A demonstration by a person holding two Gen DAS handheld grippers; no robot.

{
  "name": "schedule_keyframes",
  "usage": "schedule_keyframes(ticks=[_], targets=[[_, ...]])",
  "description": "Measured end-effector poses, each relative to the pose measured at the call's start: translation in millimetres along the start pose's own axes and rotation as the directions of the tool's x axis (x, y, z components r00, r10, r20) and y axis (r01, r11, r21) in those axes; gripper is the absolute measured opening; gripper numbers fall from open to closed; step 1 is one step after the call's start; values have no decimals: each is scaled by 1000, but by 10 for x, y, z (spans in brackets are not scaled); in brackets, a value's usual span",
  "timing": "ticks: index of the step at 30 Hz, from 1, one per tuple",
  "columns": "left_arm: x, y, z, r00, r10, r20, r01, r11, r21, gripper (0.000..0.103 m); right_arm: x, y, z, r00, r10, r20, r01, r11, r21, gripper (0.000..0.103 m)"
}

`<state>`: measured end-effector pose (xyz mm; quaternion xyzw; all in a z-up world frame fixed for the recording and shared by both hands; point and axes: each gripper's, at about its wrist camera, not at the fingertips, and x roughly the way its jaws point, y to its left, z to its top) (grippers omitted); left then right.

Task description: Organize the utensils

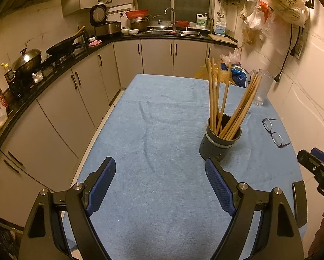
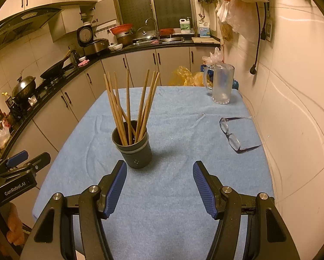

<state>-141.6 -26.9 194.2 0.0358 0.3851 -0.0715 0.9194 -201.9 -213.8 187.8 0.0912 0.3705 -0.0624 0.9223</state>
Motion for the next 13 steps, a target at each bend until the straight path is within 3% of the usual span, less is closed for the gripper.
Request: schedule_keyframes(ticks=[7,9,13], targets=[[62,111,-43,999,-27,-40,25,999,-44,84,121,-35,-56,999,-2,-37,2,1000,5,69],[53,183,-49,997,-67,-34,64,995,-81,84,195,-63,-89,998,-3,-55,4,1000,14,69],[138,341,-106,994,-87,-67,78,989,-123,84,470,-212,-234,993,-41,-109,45,998,32,73]])
